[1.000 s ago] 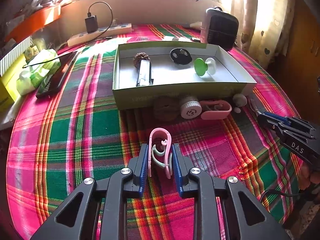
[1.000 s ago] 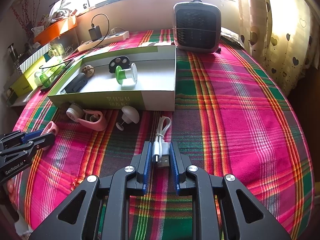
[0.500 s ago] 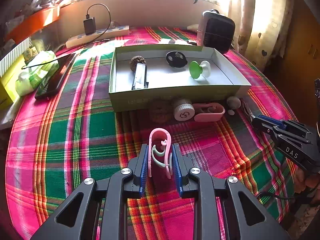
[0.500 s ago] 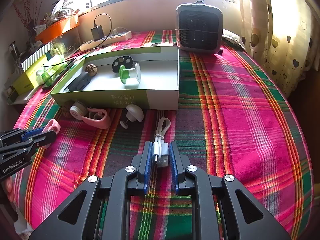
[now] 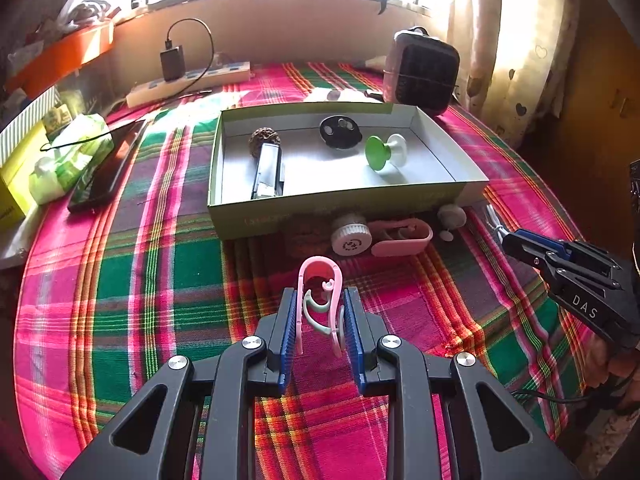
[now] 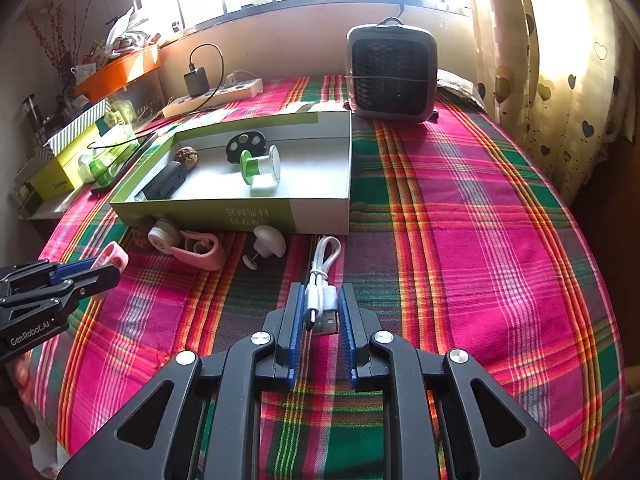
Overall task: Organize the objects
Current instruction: 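Carry the pink clip and USB cable over the gray box with both tools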
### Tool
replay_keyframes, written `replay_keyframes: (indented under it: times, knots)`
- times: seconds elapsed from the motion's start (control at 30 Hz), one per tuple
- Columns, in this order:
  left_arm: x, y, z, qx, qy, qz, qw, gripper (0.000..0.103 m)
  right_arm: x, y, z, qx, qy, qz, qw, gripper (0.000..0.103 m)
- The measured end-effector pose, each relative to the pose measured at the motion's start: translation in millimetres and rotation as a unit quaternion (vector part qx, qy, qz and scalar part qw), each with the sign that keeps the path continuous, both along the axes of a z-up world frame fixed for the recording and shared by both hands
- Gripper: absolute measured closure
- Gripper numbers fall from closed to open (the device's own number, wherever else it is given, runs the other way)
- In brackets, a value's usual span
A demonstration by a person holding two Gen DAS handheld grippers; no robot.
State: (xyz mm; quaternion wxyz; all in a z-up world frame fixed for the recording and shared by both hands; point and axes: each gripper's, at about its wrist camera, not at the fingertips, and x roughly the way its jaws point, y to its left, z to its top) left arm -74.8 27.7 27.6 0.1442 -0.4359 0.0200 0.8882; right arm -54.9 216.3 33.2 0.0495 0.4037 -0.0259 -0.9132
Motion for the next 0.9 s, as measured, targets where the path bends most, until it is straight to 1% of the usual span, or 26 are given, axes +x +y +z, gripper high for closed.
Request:
replay_keyframes:
  times: [0.27,0.7,0.9]
  knots:
    - [-6,5,8,0.0,0.005,-0.006,1.0,0.082,-3,-3,8,0.001,0.008,0.009,1.0,0.085]
    - [-30,16,32,0.01,0.028,-0.016,0.9994,0.082,-22,-2,34,0.0,0.04,0.008,0.999,0.085]
    - [-43,20,32,0.011,0.026,-0.019,0.9994,0.082,-38,2,35,-0.002,0.034,0.005,0.999,0.085]
